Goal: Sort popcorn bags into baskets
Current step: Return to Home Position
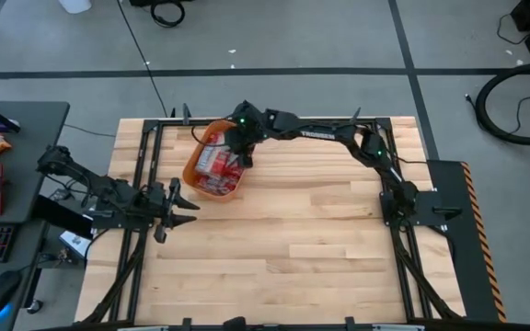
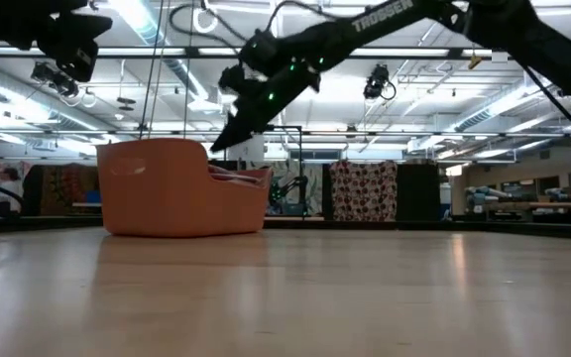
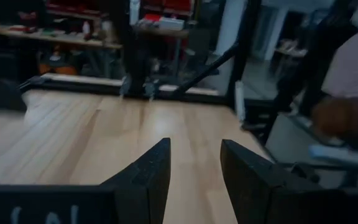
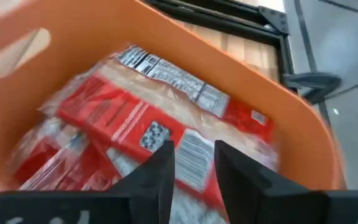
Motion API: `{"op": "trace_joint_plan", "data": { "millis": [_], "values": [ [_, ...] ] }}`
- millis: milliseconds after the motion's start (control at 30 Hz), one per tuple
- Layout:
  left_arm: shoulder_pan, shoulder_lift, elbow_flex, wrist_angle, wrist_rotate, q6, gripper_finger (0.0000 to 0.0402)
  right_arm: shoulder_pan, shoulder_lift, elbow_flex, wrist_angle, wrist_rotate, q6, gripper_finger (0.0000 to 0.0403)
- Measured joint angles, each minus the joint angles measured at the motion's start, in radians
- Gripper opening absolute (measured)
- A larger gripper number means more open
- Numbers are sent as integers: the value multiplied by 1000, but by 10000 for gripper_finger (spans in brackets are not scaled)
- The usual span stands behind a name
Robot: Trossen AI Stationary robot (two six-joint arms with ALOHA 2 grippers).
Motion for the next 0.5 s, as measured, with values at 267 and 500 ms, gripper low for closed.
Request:
{"op": "trace_joint_plan", "data": {
  "millis": [267, 500],
  "values": [
    [5, -2, -152, 210, -60, 22, 142, -5, -164, -87, -196, -1, 21, 110],
    [13, 0, -210, 272, -47, -16, 141, 11, -377, -452, 33, 29, 101, 99]
  ]
}}
